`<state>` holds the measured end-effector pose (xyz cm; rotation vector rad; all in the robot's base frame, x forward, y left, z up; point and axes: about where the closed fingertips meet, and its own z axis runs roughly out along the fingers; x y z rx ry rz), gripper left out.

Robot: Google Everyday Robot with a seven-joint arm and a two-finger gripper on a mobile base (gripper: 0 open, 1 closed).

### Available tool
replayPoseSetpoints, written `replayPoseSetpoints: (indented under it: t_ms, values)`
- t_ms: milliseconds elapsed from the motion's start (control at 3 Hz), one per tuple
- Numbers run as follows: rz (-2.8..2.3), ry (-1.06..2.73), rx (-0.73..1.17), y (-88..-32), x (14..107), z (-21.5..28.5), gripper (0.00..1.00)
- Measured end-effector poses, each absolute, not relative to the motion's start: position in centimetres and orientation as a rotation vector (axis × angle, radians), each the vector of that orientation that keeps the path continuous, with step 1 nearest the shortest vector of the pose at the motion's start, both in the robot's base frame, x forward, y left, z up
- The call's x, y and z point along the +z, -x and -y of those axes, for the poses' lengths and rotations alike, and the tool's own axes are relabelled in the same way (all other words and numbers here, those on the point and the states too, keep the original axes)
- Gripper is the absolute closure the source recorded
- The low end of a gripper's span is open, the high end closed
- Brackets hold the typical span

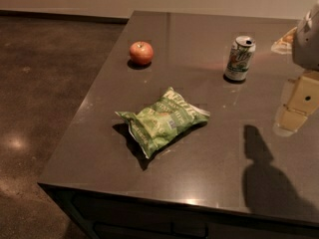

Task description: Move 7up can near green jalapeno chip bag

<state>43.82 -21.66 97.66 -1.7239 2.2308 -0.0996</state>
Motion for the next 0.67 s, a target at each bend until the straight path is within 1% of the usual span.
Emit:
replayPoseSetpoints:
  t_ms: [333, 667]
  values:
    - [-2.236, 1.705, -0.100, -44.1, 97.7, 21.7, 0.00]
    - [-2.269, 1.580, -0.103, -46.1, 97.9, 22.4, 0.00]
